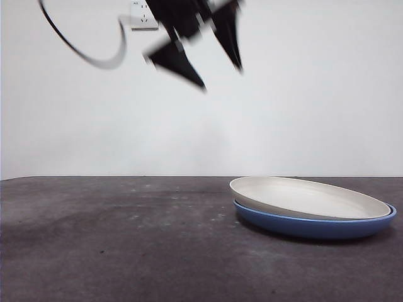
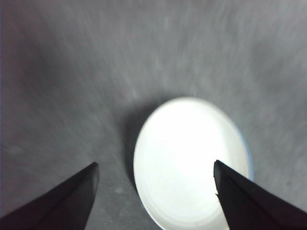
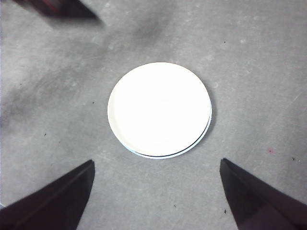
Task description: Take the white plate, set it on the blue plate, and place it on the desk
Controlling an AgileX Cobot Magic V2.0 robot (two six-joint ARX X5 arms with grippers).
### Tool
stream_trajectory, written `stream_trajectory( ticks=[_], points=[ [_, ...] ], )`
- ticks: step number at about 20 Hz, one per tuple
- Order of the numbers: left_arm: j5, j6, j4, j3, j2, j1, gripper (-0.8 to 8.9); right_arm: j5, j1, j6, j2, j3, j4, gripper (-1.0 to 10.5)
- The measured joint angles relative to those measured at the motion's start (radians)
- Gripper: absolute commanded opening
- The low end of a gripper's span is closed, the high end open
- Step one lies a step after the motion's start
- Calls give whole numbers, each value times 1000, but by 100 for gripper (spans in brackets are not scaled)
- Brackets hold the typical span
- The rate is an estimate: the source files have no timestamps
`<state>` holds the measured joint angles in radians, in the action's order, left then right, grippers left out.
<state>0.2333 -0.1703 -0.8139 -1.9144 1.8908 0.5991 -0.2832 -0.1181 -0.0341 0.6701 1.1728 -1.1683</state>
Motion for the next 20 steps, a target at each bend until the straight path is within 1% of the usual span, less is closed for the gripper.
stream_trajectory(
  ticks=[4,7,12,15,18,20],
  points=[
    [0,45,-88,-2,-164,-74,382,0,0,0,0,0,0,419],
    [7,88,-106,96,-260,-114,379,0,0,0,0,0,0,419],
    [103,111,-32,429,-492,-121,378,0,0,0,11,0,0,419],
    [196,132,-5,596,-600,-121,374,0,0,0,26,0,0,419],
    [254,149,10,727,-692,-121,373,-2,0,0,44,0,0,419],
    [328,158,9,790,-748,-121,373,-3,0,0,50,-5,0,419]
  ],
)
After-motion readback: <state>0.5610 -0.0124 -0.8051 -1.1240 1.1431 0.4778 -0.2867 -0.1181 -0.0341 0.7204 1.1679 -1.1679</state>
